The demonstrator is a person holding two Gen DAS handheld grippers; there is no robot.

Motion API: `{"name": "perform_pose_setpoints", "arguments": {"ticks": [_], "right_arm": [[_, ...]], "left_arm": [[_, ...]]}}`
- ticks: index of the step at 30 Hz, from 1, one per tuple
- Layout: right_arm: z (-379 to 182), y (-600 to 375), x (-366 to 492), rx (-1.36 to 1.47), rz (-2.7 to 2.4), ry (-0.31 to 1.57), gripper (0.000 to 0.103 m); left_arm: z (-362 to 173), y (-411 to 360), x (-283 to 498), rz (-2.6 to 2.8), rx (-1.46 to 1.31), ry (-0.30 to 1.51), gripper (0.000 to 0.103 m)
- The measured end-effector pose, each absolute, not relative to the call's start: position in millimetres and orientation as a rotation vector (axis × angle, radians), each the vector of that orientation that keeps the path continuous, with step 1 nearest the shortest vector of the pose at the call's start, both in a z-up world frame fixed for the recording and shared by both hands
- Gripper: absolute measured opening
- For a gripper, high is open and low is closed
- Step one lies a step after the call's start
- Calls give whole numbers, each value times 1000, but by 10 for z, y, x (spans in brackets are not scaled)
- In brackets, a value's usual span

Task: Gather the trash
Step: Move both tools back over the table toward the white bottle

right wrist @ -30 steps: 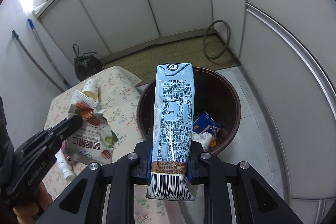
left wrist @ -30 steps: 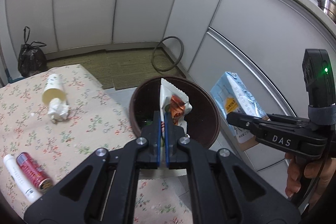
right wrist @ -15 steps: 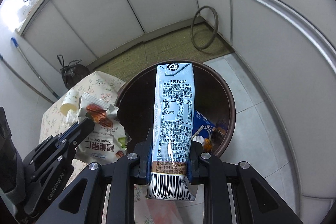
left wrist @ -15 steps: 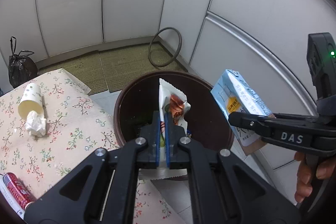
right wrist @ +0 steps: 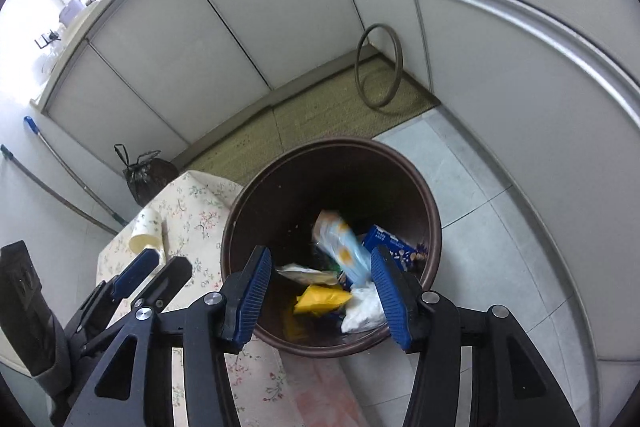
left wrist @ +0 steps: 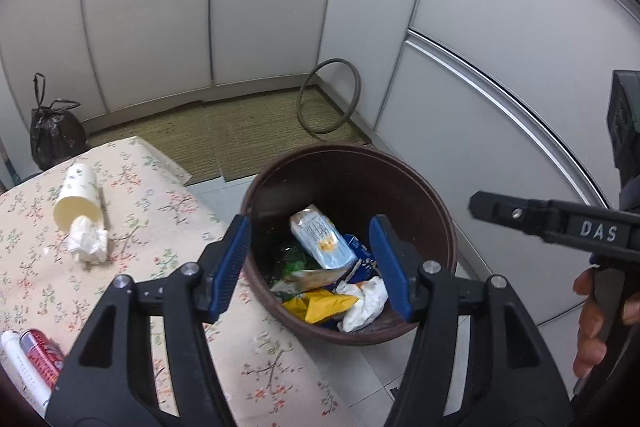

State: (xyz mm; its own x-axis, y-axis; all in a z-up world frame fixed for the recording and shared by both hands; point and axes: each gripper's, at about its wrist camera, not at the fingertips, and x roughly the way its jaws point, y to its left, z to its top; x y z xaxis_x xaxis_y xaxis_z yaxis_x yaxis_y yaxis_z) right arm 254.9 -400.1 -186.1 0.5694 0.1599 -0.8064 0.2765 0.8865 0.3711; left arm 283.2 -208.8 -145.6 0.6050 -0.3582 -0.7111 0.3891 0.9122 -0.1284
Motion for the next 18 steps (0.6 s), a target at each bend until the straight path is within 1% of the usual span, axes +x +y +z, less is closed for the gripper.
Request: {"name": "perform_pose_setpoints", "arguments": {"ticks": [9, 11, 14, 16, 18], "right_arm": [[-1538, -3918, 2424, 450, -83, 917, 62], [-1474, -3887, 2392, 440, -85, 903, 66], [-1387, -3826, 2347, 411, -97, 887, 68], [-1331, -3779, 2316, 396, -99, 879, 70], [-1271, -3721, 2280, 384, -92, 869, 72]], "left_arm": [[-1289, -1649, 2713, -372, 38, 809, 69], [-1254, -1549, 2684, -359, 36, 810, 75], [-1145, -1372, 2613, -338, 49, 806, 78], [-1071, -1251, 2557, -326, 55, 800, 83], [-999, -1106, 2494, -311, 57, 793, 84]]}}
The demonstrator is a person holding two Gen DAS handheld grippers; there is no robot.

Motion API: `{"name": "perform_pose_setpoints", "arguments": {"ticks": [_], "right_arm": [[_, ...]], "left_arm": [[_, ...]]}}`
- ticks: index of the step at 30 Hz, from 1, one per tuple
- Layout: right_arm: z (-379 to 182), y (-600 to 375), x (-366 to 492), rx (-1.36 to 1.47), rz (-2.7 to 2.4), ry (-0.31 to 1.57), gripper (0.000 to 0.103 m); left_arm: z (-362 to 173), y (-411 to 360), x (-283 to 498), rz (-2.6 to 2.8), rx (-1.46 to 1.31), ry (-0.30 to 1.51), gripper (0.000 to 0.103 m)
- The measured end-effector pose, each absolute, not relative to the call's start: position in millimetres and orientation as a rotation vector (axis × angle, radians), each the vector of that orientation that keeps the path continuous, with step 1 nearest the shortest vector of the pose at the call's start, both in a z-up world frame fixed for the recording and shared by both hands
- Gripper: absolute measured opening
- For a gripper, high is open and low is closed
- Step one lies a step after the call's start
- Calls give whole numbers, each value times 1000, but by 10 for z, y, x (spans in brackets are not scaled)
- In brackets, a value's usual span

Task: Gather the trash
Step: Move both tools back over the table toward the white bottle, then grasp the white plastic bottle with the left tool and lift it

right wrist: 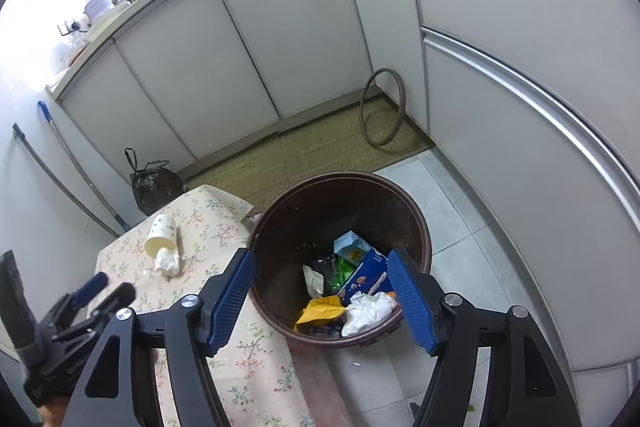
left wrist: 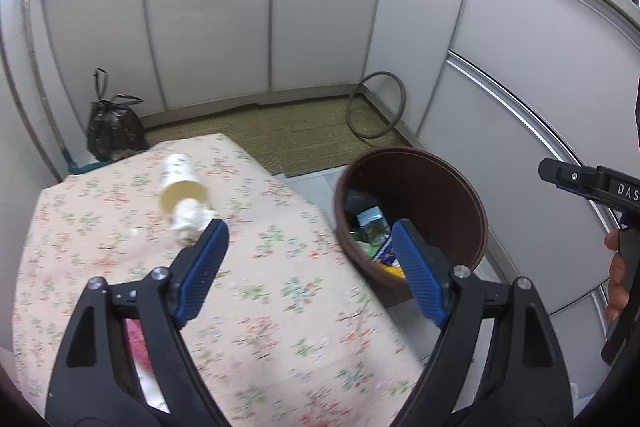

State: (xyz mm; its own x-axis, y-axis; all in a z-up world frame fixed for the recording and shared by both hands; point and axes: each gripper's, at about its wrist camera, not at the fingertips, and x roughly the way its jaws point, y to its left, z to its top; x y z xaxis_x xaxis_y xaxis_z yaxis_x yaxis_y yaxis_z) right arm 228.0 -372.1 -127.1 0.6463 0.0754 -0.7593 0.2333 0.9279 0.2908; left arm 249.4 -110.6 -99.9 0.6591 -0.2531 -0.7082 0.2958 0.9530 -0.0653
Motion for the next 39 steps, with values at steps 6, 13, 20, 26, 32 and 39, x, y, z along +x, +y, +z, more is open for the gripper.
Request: {"name": "perform_pose_setpoints", "arguments": {"ticks": [6, 13, 20, 26, 32, 39], "right_arm": [[-1111, -3491, 2199, 342, -72, 841, 80], [-992, -3158, 2201, 300, -27, 838, 83], [-1034, -2753, 2298, 247, 24, 863, 83], [-1172, -2310, 2406, 194, 67, 917, 83], [-1323, -1858, 2477, 96, 112, 960, 83], [-1517, -1504, 2523, -3, 142, 1015, 83]], "left_arm": [[-888, -627, 2351, -241, 71, 818, 89], [-855, -45, 2246, -150, 71, 880, 90], [-1155, 602, 2260, -25, -52, 1043, 90], [-1577, 1027, 2292, 43, -196, 1191, 90], [-1875, 1207, 2284, 89, -274, 1257, 82], [-2174, 1138, 2370, 76, -259, 1291, 57]]}}
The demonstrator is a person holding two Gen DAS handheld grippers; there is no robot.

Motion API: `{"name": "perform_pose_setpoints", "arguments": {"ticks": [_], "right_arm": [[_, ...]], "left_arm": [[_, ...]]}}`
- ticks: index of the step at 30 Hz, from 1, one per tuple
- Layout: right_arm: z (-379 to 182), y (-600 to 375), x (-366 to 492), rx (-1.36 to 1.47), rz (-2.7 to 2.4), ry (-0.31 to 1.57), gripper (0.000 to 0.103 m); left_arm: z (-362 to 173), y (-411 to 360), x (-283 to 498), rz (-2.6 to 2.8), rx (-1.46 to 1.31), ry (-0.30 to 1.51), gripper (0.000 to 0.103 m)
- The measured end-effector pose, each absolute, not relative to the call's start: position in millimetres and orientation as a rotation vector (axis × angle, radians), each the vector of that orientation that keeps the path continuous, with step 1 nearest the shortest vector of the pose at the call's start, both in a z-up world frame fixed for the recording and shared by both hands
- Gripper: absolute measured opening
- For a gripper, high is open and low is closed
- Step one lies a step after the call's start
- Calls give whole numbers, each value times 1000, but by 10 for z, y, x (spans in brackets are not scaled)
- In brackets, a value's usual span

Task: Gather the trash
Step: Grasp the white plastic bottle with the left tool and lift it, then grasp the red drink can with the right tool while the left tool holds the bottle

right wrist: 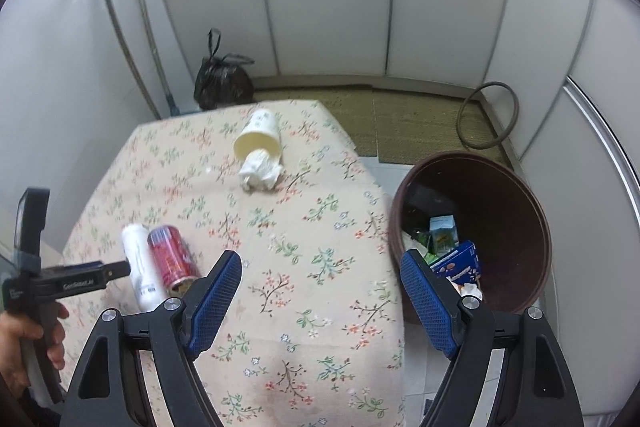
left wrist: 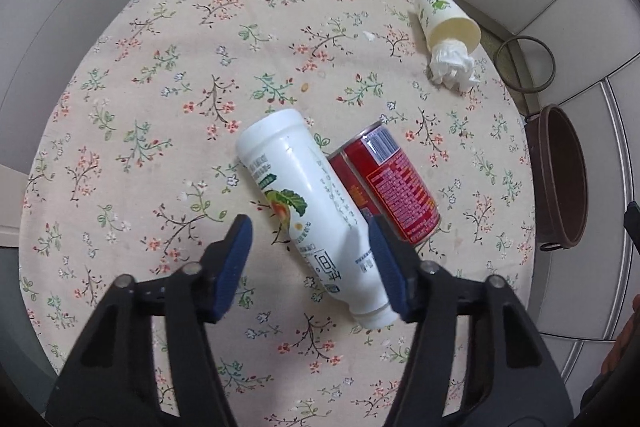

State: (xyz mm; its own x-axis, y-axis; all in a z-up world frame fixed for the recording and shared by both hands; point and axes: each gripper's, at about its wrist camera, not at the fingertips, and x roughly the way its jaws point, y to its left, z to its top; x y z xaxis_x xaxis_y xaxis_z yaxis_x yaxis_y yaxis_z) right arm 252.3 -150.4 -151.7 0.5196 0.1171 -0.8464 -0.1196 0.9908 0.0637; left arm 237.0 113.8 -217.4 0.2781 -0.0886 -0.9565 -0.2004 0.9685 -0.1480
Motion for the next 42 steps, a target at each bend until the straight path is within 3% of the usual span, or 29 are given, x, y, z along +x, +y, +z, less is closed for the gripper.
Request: {"name": "perform_pose_setpoints", "arguments": {"ticks": [2, 4, 19, 27, 42], "right_arm": [[-1560, -1414, 2528, -35, 147, 1024, 83], [-1593, -1354, 2526, -55, 150, 1030, 83], [-1877, -904, 2658, -107, 192, 1097, 83], [-2055, -630, 2757, -114, 208, 1144, 83], [-2299, -167, 2899, -74, 290, 1202, 83]], "left_arm": [[-2262, 1135, 2420, 70, -272, 1307, 48], [-2323, 1164, 2458, 61, -310, 1313, 46], [-2414, 1300, 2579, 0, -452, 1322, 51], [-2642, 1338, 2555, -89, -593, 1421, 53], [-2043, 1785, 2329, 27, -285, 1284, 51]]}}
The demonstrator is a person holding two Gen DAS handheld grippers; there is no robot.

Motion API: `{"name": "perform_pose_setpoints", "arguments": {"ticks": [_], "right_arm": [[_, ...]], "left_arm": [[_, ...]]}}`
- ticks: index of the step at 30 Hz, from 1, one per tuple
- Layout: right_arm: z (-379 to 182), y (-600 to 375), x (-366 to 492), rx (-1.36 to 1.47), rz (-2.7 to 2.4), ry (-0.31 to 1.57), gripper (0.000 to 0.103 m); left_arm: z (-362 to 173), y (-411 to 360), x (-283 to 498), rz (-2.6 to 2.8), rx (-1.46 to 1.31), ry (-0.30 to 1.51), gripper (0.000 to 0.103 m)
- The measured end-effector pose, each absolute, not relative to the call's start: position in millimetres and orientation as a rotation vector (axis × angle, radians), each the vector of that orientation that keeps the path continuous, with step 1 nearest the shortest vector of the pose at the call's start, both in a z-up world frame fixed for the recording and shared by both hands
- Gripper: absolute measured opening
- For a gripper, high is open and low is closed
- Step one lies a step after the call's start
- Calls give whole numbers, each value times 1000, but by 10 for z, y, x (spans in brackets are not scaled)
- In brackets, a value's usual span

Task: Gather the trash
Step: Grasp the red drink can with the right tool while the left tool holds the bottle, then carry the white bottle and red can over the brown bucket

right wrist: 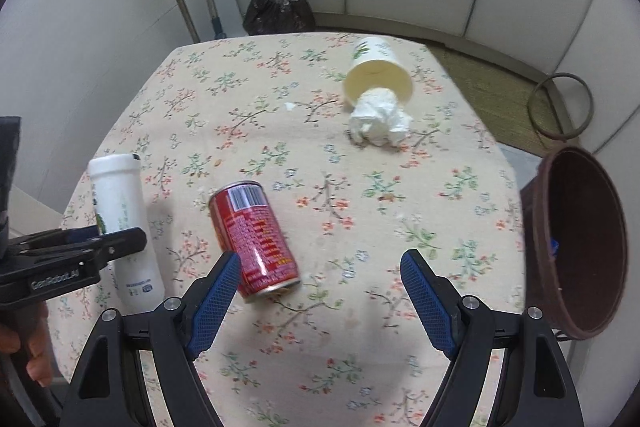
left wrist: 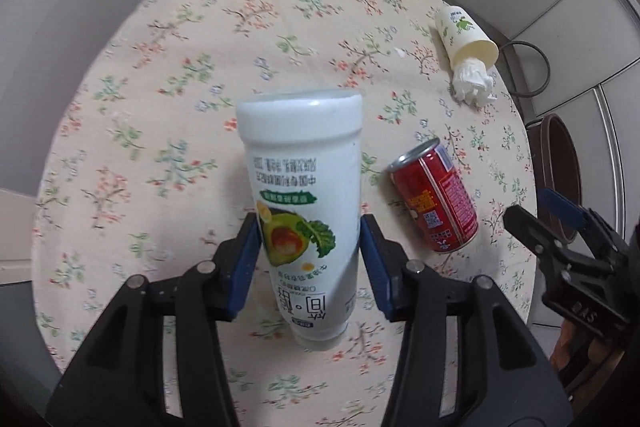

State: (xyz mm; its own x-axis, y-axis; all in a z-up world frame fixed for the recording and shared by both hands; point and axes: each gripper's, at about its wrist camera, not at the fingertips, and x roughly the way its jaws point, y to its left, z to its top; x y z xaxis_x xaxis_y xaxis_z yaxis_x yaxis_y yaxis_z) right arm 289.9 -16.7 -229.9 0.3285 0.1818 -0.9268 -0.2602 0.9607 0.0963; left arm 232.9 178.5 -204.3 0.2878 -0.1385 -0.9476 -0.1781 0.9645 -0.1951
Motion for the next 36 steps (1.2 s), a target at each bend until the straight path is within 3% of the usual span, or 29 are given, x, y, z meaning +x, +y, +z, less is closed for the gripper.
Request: {"name": "perform_pose_setpoints", "arguments": {"ticks": [6, 11, 18, 36], "right_arm": [[-2608, 159, 2996, -34, 387, 1300, 81], [-2805, 352, 3011, -23, 401, 1354, 66], [-2941, 480, 2977, 9, 442, 1389, 61], [-2452, -77, 2963, 135, 433, 1344, 52]], "left_arm": [[-1957, 1962, 2219, 52, -284, 1263, 51], [-1947, 2025, 2166, 61, -281, 1260, 51], [-1903, 2035, 2151, 80, -244, 1240, 51], [-1484, 1546, 2122, 14, -126, 1092, 51]]}}
